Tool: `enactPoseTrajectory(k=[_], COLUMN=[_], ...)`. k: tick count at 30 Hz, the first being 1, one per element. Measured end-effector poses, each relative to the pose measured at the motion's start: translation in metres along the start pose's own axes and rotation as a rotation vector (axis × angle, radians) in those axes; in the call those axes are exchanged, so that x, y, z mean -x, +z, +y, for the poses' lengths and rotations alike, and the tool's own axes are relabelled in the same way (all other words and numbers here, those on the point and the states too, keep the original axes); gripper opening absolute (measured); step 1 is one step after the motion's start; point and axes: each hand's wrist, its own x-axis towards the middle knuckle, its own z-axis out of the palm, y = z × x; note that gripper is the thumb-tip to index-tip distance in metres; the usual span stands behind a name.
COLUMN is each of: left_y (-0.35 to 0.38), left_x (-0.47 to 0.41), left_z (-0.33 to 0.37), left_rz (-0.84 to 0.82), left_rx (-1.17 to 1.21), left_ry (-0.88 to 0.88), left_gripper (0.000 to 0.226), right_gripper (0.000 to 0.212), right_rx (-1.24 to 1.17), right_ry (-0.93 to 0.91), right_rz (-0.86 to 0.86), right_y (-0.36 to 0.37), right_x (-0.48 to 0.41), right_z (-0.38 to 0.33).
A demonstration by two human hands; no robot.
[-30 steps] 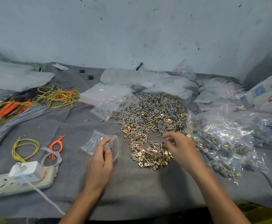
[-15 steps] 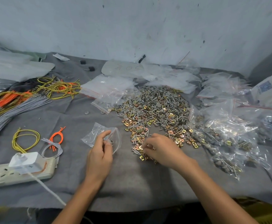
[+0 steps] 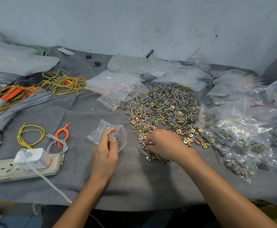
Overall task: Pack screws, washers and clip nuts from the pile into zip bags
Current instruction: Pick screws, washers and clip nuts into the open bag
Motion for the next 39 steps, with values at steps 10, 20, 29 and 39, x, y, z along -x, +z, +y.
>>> enactPoseTrajectory(k=[10,20,29,39], left_y=[0.000,-0.001,0.000,0.000], left_x=[0.001,0.001,0.000,0.000], left_z=[0.002,0.003,-0.001,-0.004], left_rz=[0.005,0.003,0.003,0.005], left_rx=[-0.011,-0.011,-0.004,-0.008], left_ry=[-0.007,-0.006,-0.002,0.003], left_gripper=[0.036,0.036,0.036,0.035], right_gripper=[0.019,0.019,0.007,0.023], right_rx=[-0.032,-0.490,-0.619,-1.498], right_ry=[-0.108,0.077,0.071,0.142], right_rz=[0.032,0.168,0.213,0.236], right_y=[0.013,0.018,0.019,0.017], right_x=[0.015,0.017,0.016,0.025], right_z=[-0.003,0.025,0.030,0.020])
